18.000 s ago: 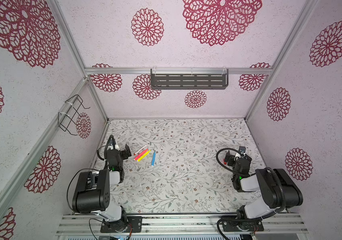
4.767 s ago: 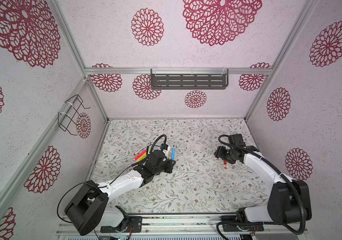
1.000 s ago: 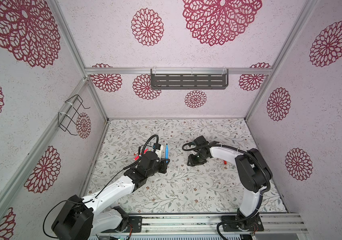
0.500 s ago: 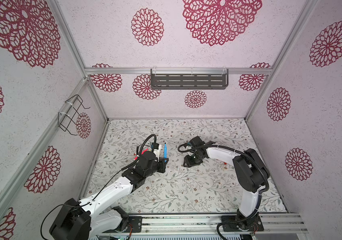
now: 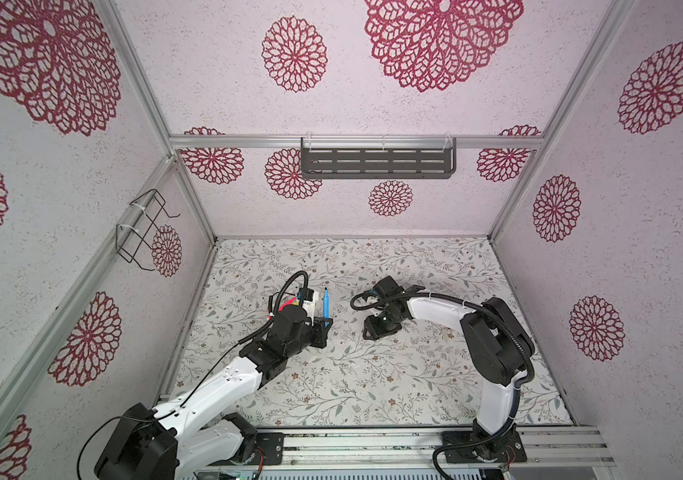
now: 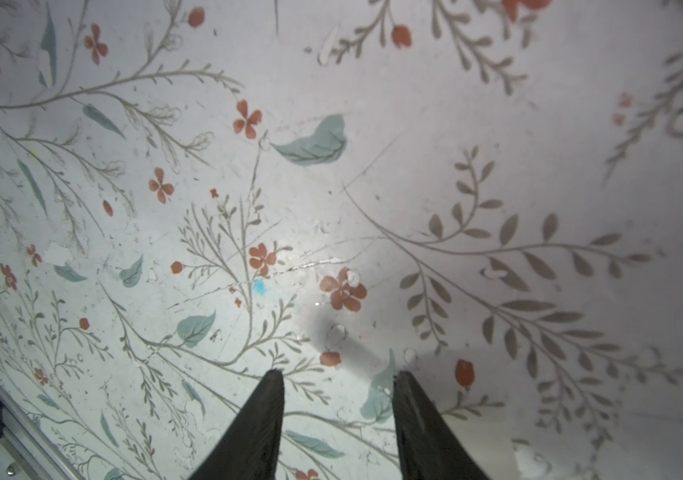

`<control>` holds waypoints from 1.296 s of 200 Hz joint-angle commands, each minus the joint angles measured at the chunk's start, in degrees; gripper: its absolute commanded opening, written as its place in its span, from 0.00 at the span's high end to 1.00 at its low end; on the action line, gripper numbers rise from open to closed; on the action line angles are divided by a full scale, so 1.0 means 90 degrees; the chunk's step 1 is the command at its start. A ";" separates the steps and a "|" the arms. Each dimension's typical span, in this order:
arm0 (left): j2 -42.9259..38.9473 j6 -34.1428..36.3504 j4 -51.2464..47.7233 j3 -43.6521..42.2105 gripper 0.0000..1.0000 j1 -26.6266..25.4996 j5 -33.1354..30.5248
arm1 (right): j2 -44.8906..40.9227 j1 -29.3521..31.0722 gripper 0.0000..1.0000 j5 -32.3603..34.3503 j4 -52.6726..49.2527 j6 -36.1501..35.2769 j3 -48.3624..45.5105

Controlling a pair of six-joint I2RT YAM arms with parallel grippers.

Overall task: Insert the pens into the pen caps
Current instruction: 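Lower the right gripper around the clear cap and close on it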

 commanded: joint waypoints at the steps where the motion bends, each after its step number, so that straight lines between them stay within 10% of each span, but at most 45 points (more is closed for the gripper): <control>1: -0.0125 0.0013 0.0058 -0.0052 0.97 0.0056 0.0025 | -0.0262 0.0112 0.54 0.0098 -0.0312 -0.0071 0.0121; 115: -0.0071 0.0021 0.0013 -0.0023 0.97 0.0073 0.0106 | -0.1100 0.0132 0.53 0.3380 -0.1932 0.3288 0.1170; 259: -0.0104 0.0013 0.0079 -0.0121 0.97 0.0076 0.0026 | -0.0299 0.0522 0.53 0.3143 -0.1864 0.5435 0.0872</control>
